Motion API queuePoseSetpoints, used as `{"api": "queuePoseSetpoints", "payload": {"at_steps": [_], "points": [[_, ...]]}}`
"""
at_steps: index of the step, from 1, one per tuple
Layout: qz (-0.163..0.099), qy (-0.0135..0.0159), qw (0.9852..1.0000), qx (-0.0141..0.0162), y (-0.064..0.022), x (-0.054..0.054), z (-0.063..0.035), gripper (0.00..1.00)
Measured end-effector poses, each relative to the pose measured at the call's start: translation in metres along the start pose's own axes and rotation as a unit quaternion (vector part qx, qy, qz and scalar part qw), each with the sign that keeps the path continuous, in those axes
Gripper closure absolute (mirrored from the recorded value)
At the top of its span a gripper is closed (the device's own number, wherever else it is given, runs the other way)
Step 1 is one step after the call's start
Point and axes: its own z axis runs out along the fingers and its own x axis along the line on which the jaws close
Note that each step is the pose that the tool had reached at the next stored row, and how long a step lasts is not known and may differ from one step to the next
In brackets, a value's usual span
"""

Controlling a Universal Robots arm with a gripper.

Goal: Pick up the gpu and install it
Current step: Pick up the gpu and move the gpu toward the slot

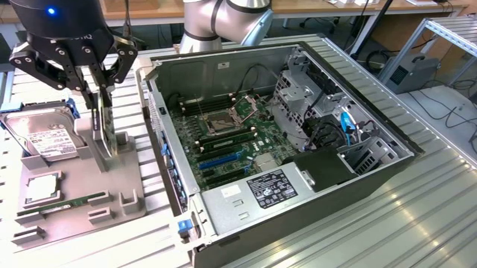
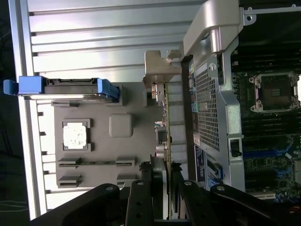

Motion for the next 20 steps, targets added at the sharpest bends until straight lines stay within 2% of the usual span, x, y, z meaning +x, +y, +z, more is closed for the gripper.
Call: {"api": "queuePoseSetpoints", "payload": {"at_steps": [20], "points": [[0.000,0.0000,1.0000,0.0000,0.0007,0.000,-0.0167,0.73]]}}
